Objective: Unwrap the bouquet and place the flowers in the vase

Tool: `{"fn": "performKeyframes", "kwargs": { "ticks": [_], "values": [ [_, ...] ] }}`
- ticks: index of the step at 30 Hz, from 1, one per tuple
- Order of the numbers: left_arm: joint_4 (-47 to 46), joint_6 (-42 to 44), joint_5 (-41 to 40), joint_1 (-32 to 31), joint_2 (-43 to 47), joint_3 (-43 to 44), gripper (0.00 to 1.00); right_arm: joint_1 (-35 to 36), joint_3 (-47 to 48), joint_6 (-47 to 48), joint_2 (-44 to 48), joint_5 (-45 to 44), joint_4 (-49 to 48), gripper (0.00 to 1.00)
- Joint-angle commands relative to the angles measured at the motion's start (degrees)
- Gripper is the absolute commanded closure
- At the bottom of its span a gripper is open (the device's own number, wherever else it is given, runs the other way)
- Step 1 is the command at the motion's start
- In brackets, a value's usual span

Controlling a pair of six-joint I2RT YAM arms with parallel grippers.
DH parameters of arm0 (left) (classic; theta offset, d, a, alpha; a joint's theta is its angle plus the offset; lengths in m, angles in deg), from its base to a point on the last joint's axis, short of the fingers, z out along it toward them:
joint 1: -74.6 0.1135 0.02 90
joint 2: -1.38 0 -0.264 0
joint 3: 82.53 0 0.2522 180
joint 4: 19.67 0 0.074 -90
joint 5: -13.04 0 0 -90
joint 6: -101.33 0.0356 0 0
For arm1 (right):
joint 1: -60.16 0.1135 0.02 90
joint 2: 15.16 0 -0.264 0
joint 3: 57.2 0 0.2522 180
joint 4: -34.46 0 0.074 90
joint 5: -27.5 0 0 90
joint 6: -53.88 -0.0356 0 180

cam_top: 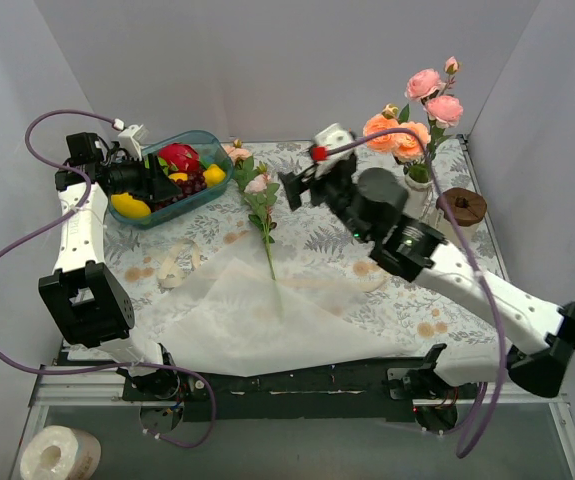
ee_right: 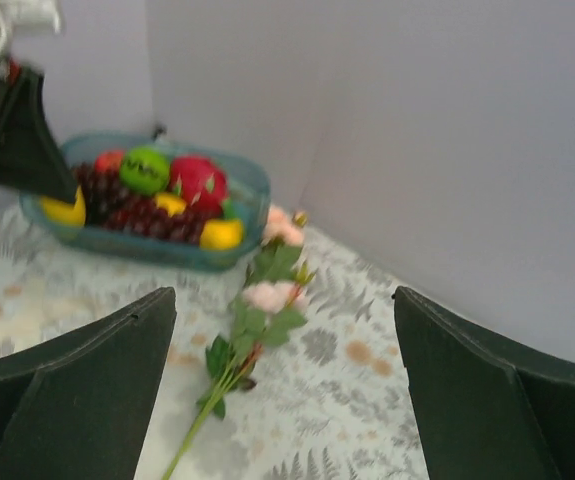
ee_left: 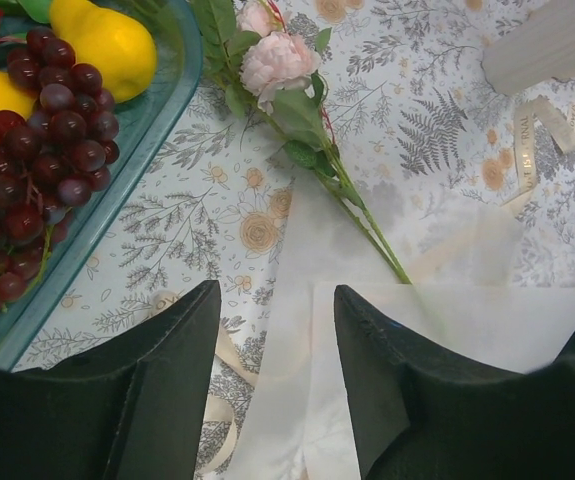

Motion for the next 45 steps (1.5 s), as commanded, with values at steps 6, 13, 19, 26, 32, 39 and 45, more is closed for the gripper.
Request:
{"fn": "performKeyframes", "kwargs": {
  "ticks": [6, 13, 19, 26, 32, 39, 45],
  "values": [
    [-0.83, -0.3, -2.51, 0.16, 3.85, 0.25, 0.51, 2.84, 5.07, -10.01, -25.75, 4.48, 19.92, 0.18],
    [-0.22, 0.23, -2.51, 0.16, 4.12, 0.17, 0.51, 1.35, 8.32, -13.26, -40.35, 10.19, 19.75, 0.18],
    [-0.04, 0.93, -2.51, 0.16, 4.56, -0.1, 0.51, -1.81, 10.61, -15.46, -45.72, 14.32, 17.29, 0.21],
    [0.49, 1.37, -2.68, 0.16, 4.12, 0.16, 0.5, -4.27, 14.74, -17.39, -51.79, 16.44, 17.21, 0.29],
    [1.19, 1.46, -2.68, 0.16, 3.42, 1.83, 0.5, -4.45, 16.67, -17.66, -55.21, 16.97, 17.55, 0.33],
    [1.54, 1.73, -2.68, 0.16, 3.06, 2.54, 0.5, -5.24, 17.55, -18.1, -56.36, 15.47, 17.9, 0.69],
    [1.81, 2.69, -3.12, 0.16, 3.68, 2.45, 0.5, -6.65, 17.29, -16.26, -50.23, 10.73, 17.2, 0.99]
  ]
}}
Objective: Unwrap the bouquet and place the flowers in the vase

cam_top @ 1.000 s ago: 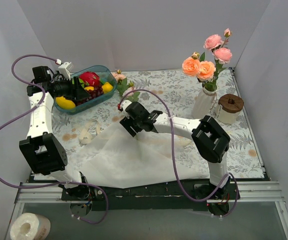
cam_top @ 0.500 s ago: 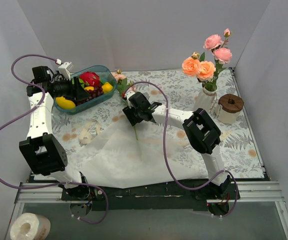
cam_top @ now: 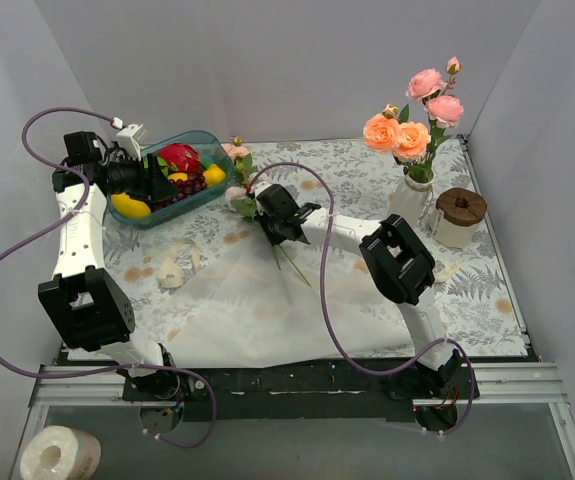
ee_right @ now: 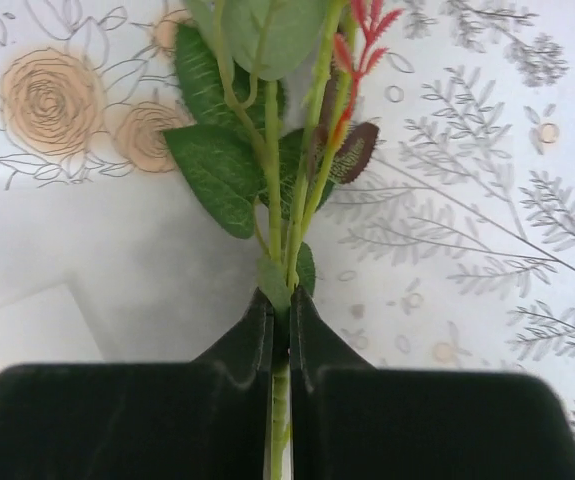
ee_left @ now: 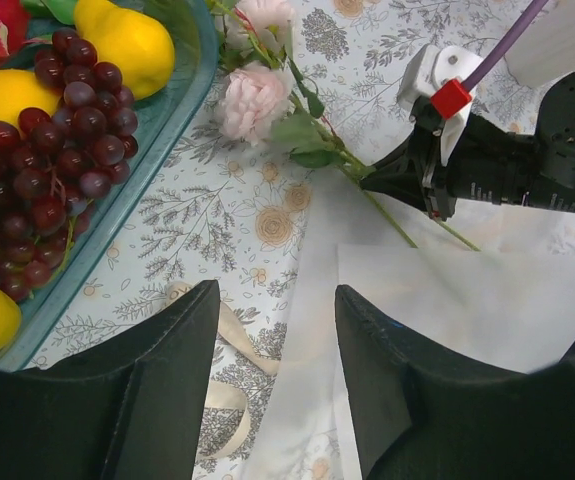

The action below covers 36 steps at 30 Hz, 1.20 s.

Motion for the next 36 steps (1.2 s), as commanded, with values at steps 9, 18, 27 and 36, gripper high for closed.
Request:
{"fn": "performKeyframes", "kwargs": {
  "ticks": [9, 18, 27, 36],
  "values": [
    [1.04, 1.4, 0.75, 0.16, 2.61, 2.61, 0.5, -3.71, 5.41, 5.97, 16.53, -8.67, -2.85, 0.99],
    [1.04, 1.58, 1.36, 0.16, 3.14, 2.61, 0.5, -3.71, 9.38, 15.19, 34.34, -4.36, -11.35, 0.99],
    [-0.97, 0.88, 5.41, 0.16, 4.02, 1.47, 0.5, -3.71, -1.06, 28.37, 55.88, -15.67, -33.49, 0.99],
    [-0.1, 1.23, 8.13, 0.16, 3.05, 2.7, 0.5, -5.72, -20.59, 44.98, 66.63, -37.05, -66.99, 0.99]
  ]
}}
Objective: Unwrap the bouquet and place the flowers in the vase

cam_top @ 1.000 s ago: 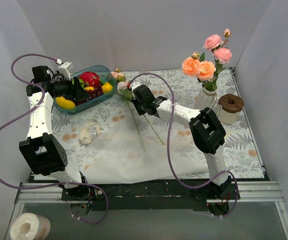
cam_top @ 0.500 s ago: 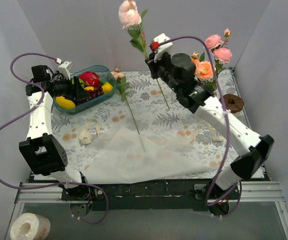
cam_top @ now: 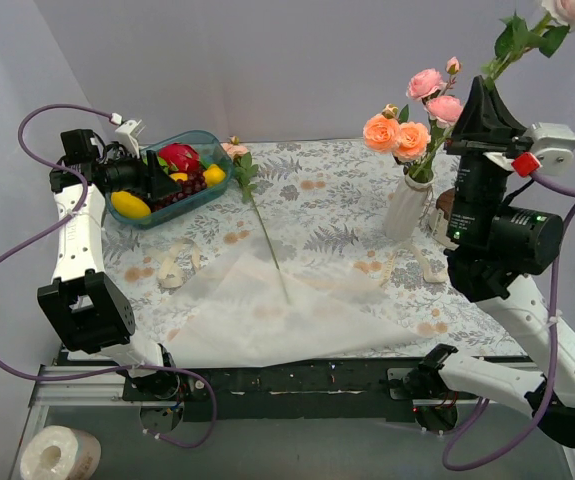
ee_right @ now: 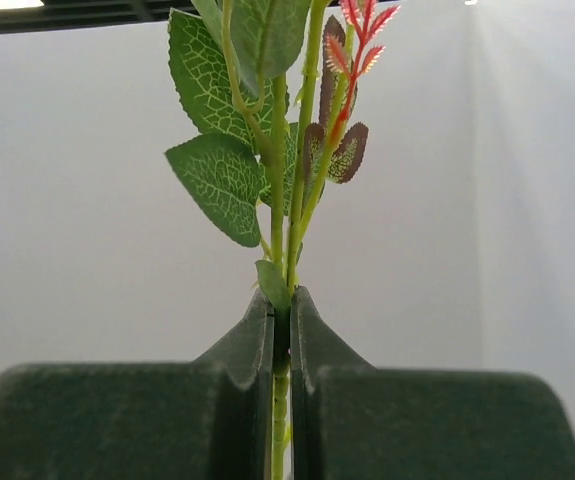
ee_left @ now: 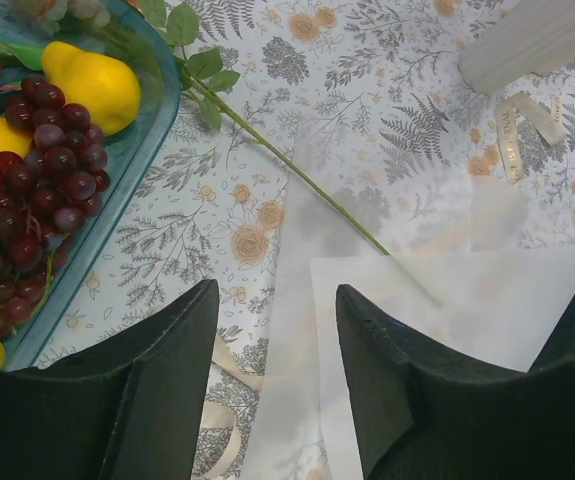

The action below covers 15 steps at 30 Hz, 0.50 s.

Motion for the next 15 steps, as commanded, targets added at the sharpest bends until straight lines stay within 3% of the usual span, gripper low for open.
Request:
{"fn": "performKeyframes", "kwargs": {
  "ticks": [1, 3, 12, 13, 15],
  "values": [
    [-0.06, 0.31, 3.7, 0.16, 2.22, 1.8, 0.5, -2.67, -6.56, 10.42, -0.51, -11.26, -19.18, 0.99],
    [-0.32, -0.13, 4.4, 0.16, 2.04, 1.89, 0.45, -5.82, -9.02, 8.41, -0.33, -10.92, -19.98, 0.99],
    [-0.58, -1.45, 6.86, 0.16, 1.17, 3.99, 0.41, -21.39, -16.84, -4.95, -2.44, -8.72, -19.46, 0.99],
    [-0.41, -1.36, 6.86, 0.16, 0.64, 4.17, 0.3, -22.18, -17.11, -5.74, -2.7, -7.76, -19.46, 0.99],
    [0.47, -0.75, 6.86, 0.16, 0.29, 4.96, 0.27, -24.73, -17.38, -8.46, -3.58, -7.14, -19.28, 0.99]
  ]
}}
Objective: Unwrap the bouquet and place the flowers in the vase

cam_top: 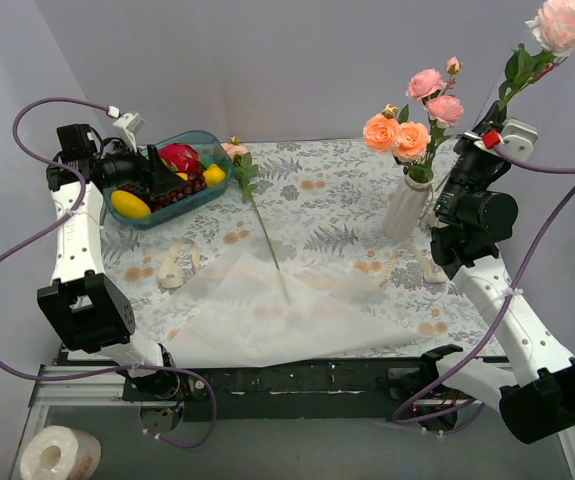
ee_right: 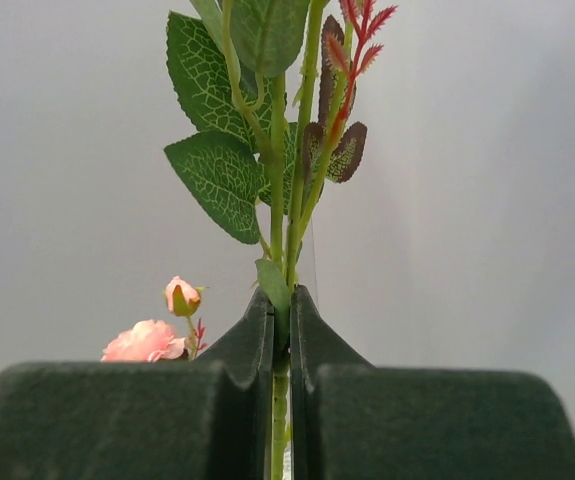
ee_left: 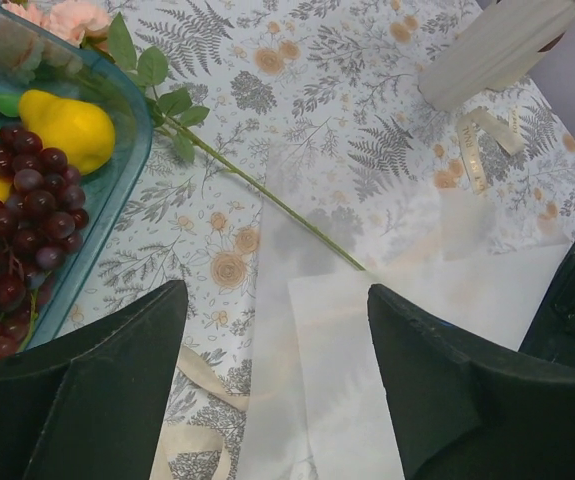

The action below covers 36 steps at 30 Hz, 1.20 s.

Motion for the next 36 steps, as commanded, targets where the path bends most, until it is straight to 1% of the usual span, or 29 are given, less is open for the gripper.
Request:
{"fn": "performKeyframes", "kwargs": {
  "ticks": [1, 3, 4, 8, 14, 22, 27, 33, 36],
  "values": [
    [0.93, 0.26, 1.88, 0.25, 0.24, 3.15, 0.27, -4.3, -0.05, -8.18, -0.42, 3.17, -3.42, 0.99],
    [0.67, 0.44, 1.62, 0.16, 0.24, 3.24, 0.26, -6.41, -0.05, -11.0, -1.03, 4.5, -3.14, 0.99],
    [0.67, 0.52, 1.79, 0.25, 0.24, 3.15, 0.02, -6.94, -0.05, -11.27, -1.38, 5.2, -3.23, 0.99],
    [1.63, 0.52, 2.05, 0.25, -0.2, 3.68, 0.02, -8.96, -0.31, -12.41, -3.58, 7.32, -5.25, 0.99],
    [1.63, 0.96, 0.39, 0.16, -0.37, 3.5, 0.02, -9.49, -0.4, -14.09, -6.65, 9.78, -7.1, 0.99],
    [2.78, 2.46, -0.67, 0.16, -1.25, 4.55, 0.02, -9.58, 0.56, -13.91, -10.61, 10.75, -10.0, 0.99],
    [4.45, 3.16, -0.76, 0.25, -2.83, 6.93, 0.02, -9.58, 0.65, -11.89, -12.45, 11.18, -12.37, 0.99],
    [4.45, 3.69, -1.11, 0.16, -2.84, 6.23, 0.02, -9.41, 0.48, -10.66, -13.34, 11.54, -12.11, 0.99],
    [4.36, 4.04, -1.64, 0.16, -2.66, 5.88, 0.02, -9.49, -1.1, -11.8, -12.2, 11.54, -8.62, 0.99]
  ]
}}
